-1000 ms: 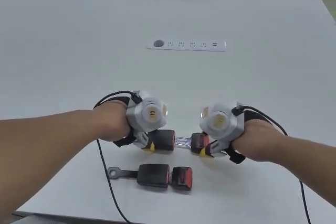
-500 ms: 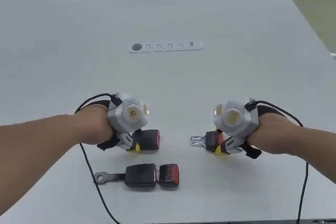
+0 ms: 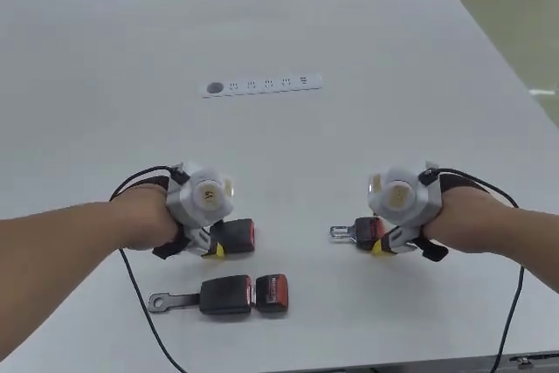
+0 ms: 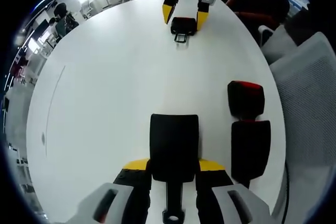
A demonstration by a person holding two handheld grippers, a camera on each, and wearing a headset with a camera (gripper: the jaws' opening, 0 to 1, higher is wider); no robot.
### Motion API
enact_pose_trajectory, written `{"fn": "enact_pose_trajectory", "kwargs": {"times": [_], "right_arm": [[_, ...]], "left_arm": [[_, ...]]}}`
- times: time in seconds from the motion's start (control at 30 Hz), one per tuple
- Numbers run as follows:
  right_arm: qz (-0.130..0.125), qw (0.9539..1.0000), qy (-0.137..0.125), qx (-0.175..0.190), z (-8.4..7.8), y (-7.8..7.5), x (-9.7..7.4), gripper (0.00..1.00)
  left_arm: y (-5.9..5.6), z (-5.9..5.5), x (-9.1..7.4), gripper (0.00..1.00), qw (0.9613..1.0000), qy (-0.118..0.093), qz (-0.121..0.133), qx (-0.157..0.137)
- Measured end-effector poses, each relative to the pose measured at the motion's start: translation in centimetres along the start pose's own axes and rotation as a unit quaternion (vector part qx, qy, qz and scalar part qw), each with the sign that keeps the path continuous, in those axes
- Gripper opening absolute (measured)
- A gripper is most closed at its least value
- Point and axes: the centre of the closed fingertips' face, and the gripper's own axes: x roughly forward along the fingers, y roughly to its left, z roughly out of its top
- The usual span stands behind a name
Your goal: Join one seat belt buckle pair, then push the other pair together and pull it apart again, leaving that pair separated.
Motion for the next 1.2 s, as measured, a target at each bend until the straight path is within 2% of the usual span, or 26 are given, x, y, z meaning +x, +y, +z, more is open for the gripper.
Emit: {"fn": "enact_pose_trajectory", "kwargs": {"times": [0.07, 0.13, 0.23, 0.27, 0.3, 0.33, 0.37, 0.4, 0.5, 0.53, 0.63, 0.7, 0.77, 0.8, 0.83, 0.87, 1.0, 1.03, 1.07, 1.1, 1.13, 1.17, 1.2], "right_arm": [[-0.009, 0.9999, -0.004, 0.008, 0.0, -0.1, -0.1, 0.42], [-0.019, 0.9998, -0.008, 0.002, 0.0, -0.2, -0.2, 0.45], [-0.039, 0.9992, -0.010, -0.004, 0.2, -0.7, -0.3, 0.49], [-0.041, 0.9991, -0.008, -0.004, 0.1, -0.7, -0.3, 0.51], [-0.045, 0.9989, -0.008, -0.002, 0.1, -0.8, -0.4, 0.54], [-0.050, 0.9987, -0.008, -0.001, 0.0, -0.8, -0.5, 0.56], [-0.055, 0.9983, -0.016, 0.009, 0.1, -0.8, -0.7, 0.57], [-0.057, 0.9979, -0.025, 0.019, 0.3, -0.7, -0.9, 0.57], [-0.070, 0.9941, -0.057, 0.061, 0.7, -0.3, -1.7, 0.60], [-0.072, 0.9915, -0.072, 0.081, 1.0, -0.1, -2.2, 0.61], [-0.079, 0.9891, -0.090, 0.086, 1.5, 0.7, -3.1, 0.65], [-0.080, 0.9862, -0.108, 0.096, 2.2, 1.3, -3.8, 0.64], [-0.088, 0.9797, -0.138, 0.116, 3.1, 1.6, -4.8, 0.64], [-0.091, 0.9767, -0.150, 0.124, 3.4, 1.8, -5.3, 0.65], [-0.091, 0.9738, -0.162, 0.130, 3.7, 2.2, -5.8, 0.66], [-0.091, 0.9734, -0.166, 0.130, 3.7, 2.6, -6.1, 0.66], [-0.090, 0.9695, -0.176, 0.145, 3.5, 4.0, -7.1, 0.67], [-0.090, 0.9671, -0.180, 0.156, 3.3, 4.4, -7.3, 0.67], [-0.088, 0.9653, -0.185, 0.161, 3.3, 4.7, -7.6, 0.67], [-0.086, 0.9624, -0.193, 0.171, 3.4, 5.1, -8.0, 0.68], [-0.086, 0.9620, -0.194, 0.172, 3.4, 5.4, -8.3, 0.69], [-0.084, 0.9614, -0.195, 0.175, 3.5, 5.7, -8.8, 0.71], [-0.082, 0.9608, -0.197, 0.176, 3.7, 6.0, -9.1, 0.71]], "left_arm": [[0.1, 0.0, 0.0, 0.33, 1.0000, -0.002, 0.005, -0.007], [0.1, -0.3, -0.1, 0.35, 1.0000, 0.001, 0.008, -0.003], [0.3, -1.3, -0.5, 0.42, 0.9994, 0.019, 0.021, 0.021], [0.3, -1.3, -0.7, 0.44, 0.9994, 0.016, 0.022, 0.021], [0.6, -1.2, -1.2, 0.44, 0.9994, 0.000, 0.035, -0.007], [0.7, -1.2, -1.5, 0.45, 0.9990, -0.004, 0.038, -0.021], [0.9, -1.4, -2.0, 0.45, 0.9983, -0.010, 0.048, -0.032], [0.8, -1.5, -2.4, 0.46, 0.9981, -0.012, 0.052, -0.031], [0.1, -1.9, -4.1, 0.51, 0.9963, -0.033, 0.072, -0.035], [-0.2, -2.1, -4.5, 0.52, 0.9958, -0.039, 0.075, -0.035], [-1.4, -3.4, -5.8, 0.53, 0.9949, -0.040, 0.084, -0.039], [-2.4, -4.1, -6.3, 0.55, 0.9936, -0.052, 0.084, -0.055], [-3.0, -4.6, -7.1, 0.58, 0.9910, -0.066, 0.091, -0.073], [-3.3, -4.6, -7.6, 0.59, 0.9872, -0.080, 0.099, -0.096], [-3.4, -4.8, -7.8, 0.60, 0.9849, -0.085, 0.105, -0.109], [-3.6, -5.0, -8.1, 0.62, 0.9842, -0.088, 0.107, -0.110], [-4.8, -5.0, -9.4, 0.69, 0.9750, -0.116, 0.126, -0.141], [-5.1, -5.1, -9.9, 0.70, 0.9705, -0.125, 0.135, -0.155], [-5.4, -5.2, -10.2, 0.71, 0.9681, -0.131, 0.137, -0.164], [-5.6, -5.4, -10.7, 0.72, 0.9621, -0.145, 0.145, -0.179], [-5.8, -5.5, -11.0, 0.74, 0.9593, -0.152, 0.146, -0.188], [-6.1, -6.2, -11.4, 0.77, 0.9551, -0.148, 0.146, -0.211], [-6.4, -6.7, -11.5, 0.81, 0.9526, -0.146, 0.147, -0.223]]}}
